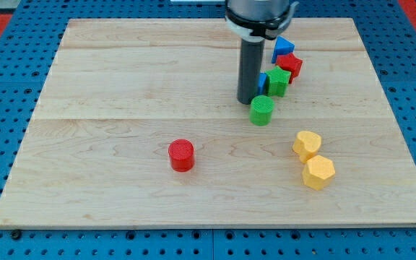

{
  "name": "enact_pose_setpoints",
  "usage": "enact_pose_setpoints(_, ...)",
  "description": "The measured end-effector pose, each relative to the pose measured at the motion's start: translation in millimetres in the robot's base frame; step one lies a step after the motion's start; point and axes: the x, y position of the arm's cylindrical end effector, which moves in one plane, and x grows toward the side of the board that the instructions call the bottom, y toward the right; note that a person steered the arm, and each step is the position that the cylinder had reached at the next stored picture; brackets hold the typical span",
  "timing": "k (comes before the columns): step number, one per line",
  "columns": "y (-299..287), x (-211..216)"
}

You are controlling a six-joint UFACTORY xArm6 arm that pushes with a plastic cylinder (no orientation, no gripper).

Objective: Move the red star to the top left of blue cube

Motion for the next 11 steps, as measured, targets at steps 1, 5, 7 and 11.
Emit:
enact_pose_setpoints(1,38.8,0.0)
enact_pose_setpoints(5,70.3,-85.3)
enact_pose_setpoints(7,134.3,-88.1)
enact_pose_setpoints(11,8.1,-108.1)
